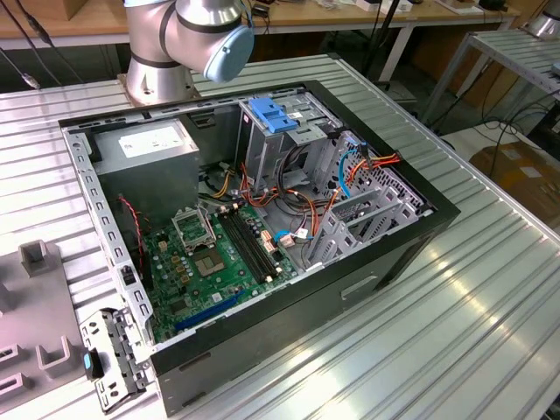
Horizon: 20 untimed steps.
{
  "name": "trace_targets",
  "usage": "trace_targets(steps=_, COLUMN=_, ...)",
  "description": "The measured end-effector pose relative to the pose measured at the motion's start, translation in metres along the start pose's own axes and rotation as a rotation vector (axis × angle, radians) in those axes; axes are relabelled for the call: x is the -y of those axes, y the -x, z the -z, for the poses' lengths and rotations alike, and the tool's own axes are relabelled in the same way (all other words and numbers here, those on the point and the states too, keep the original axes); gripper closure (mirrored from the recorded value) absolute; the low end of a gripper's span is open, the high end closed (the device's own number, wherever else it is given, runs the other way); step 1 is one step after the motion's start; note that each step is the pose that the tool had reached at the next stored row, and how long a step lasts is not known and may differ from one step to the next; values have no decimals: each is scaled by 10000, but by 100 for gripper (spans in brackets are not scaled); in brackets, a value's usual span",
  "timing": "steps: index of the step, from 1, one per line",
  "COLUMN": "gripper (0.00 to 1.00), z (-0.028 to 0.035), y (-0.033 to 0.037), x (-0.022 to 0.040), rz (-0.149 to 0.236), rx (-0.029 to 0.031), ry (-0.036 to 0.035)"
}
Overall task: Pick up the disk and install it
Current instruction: 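Pick up the disk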
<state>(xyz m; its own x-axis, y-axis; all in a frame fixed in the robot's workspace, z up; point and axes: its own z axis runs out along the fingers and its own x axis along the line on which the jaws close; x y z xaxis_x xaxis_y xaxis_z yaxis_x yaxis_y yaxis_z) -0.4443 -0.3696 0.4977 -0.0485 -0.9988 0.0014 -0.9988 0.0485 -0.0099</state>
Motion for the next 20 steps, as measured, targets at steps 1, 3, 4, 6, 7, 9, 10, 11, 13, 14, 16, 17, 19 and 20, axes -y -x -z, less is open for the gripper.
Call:
trace_targets(steps=1, gripper=63, z=0, y=0, x=5, rz=1, rx=0, ry=1)
trace_targets(steps=3, gripper=63, z=0, y=1, x=19, rz=0, rx=0, ry=0)
trace_targets(steps=4, gripper=63, z=0, y=1, x=24, rz=0, rx=0, ry=0)
trace_targets(steps=6, gripper=63, z=0, y=2, x=41, rz=1, rx=0, ry=0)
trace_targets(steps=7, gripper=63, z=-1, y=3, x=61, rz=1, rx=0, ry=-1)
trace_targets(steps=9, gripper=63, z=-1, y=5, x=104, rz=1, rx=-1, ry=-1)
trace_targets(steps=10, gripper=63, z=-1, y=6, x=117, rz=1, rx=0, ry=0)
trace_targets(steps=11, gripper=63, z=-1, y=6, x=129, rz=1, rx=0, ry=1)
trace_targets(steps=13, gripper=63, z=-1, y=7, x=144, rz=0, rx=-1, ry=-1)
trace_targets(steps=14, gripper=63, z=-1, y=7, x=152, rz=0, rx=-1, ry=0)
trace_targets(steps=16, gripper=63, z=-2, y=8, x=169, rz=0, rx=0, ry=0)
trace_targets(steps=17, gripper=63, z=-2, y=8, x=177, rz=1, rx=0, ry=-1)
trace_targets(steps=19, gripper=63, z=-2, y=9, x=200, rz=0, rx=0, ry=-1)
trace_targets(steps=20, gripper=63, z=-2, y=10, x=208, rz=1, rx=0, ry=0)
